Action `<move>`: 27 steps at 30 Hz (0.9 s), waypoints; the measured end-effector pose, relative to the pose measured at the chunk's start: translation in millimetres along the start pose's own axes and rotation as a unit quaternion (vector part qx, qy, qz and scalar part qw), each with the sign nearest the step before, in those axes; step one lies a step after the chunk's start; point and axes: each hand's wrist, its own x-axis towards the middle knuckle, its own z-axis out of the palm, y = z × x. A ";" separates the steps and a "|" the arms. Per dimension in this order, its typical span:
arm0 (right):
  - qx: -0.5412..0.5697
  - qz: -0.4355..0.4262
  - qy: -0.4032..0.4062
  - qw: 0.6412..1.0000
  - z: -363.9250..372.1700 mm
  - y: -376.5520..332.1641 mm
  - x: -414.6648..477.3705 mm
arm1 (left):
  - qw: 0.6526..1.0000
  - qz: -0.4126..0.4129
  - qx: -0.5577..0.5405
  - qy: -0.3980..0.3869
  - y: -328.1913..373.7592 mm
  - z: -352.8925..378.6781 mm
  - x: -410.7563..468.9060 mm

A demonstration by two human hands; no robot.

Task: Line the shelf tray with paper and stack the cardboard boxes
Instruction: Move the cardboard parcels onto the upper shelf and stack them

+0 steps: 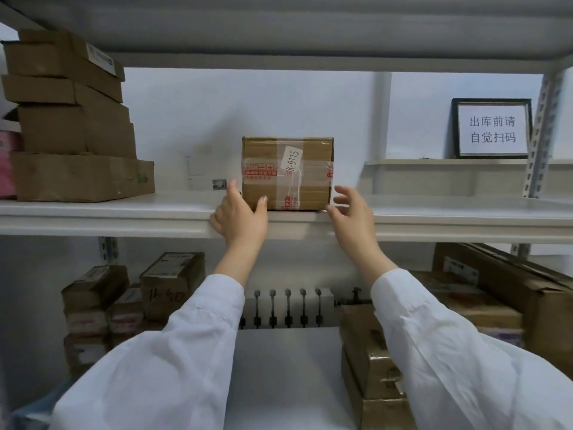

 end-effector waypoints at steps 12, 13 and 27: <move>-0.002 0.033 -0.140 0.990 -29.0 30.4 -27.3 | 0.958 -0.124 -0.252 0.055 0.7 26.0 -65.1; -0.008 0.044 -0.169 0.985 -35.8 37.6 -28.9 | 0.953 -0.143 -0.261 0.056 0.3 33.3 -71.9; -0.024 0.216 -0.191 0.957 -92.1 165.6 -49.3 | 0.893 -0.345 -0.288 -0.003 4.3 136.4 -164.4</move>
